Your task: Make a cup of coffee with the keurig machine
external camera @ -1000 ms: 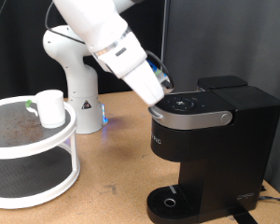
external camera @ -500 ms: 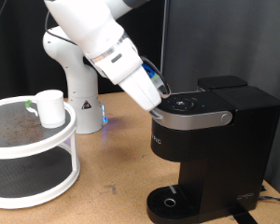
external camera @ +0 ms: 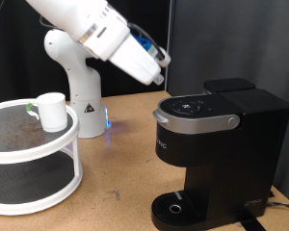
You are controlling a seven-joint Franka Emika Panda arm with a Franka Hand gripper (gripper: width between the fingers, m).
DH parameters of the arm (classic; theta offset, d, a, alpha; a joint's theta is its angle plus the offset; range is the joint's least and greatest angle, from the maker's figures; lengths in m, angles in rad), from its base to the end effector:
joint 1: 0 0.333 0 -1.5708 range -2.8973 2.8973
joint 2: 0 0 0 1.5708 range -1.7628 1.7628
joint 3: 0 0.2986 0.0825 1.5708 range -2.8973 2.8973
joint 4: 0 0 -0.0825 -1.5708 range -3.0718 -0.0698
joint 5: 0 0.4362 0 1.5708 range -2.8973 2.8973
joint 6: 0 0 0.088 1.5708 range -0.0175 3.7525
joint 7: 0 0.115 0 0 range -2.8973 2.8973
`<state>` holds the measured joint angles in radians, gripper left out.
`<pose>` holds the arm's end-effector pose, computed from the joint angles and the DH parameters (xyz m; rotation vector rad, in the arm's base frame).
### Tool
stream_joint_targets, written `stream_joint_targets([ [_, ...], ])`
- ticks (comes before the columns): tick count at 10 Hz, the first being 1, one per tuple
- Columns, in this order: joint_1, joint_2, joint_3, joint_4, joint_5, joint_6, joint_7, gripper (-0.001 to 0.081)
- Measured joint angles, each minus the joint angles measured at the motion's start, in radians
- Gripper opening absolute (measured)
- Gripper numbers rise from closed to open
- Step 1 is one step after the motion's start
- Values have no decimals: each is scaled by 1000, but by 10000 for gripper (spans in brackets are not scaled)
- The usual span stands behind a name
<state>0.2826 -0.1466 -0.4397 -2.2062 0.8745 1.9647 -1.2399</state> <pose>0.5531 -0.0334 0.4043 -2.2225 -0.7921 -0.5717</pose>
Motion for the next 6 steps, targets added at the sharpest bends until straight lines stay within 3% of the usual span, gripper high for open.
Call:
stream_joint_targets([
  [2, 0, -5, -5, 13, -1, -24, 6, 3],
  [4, 0, -25, 5, -32, 67, 123, 59, 3],
  [5, -6, -52, 0, -63, 86, 147, 80, 3],
  [6, -17, -80, -14, -85, 85, 110, 85, 3],
])
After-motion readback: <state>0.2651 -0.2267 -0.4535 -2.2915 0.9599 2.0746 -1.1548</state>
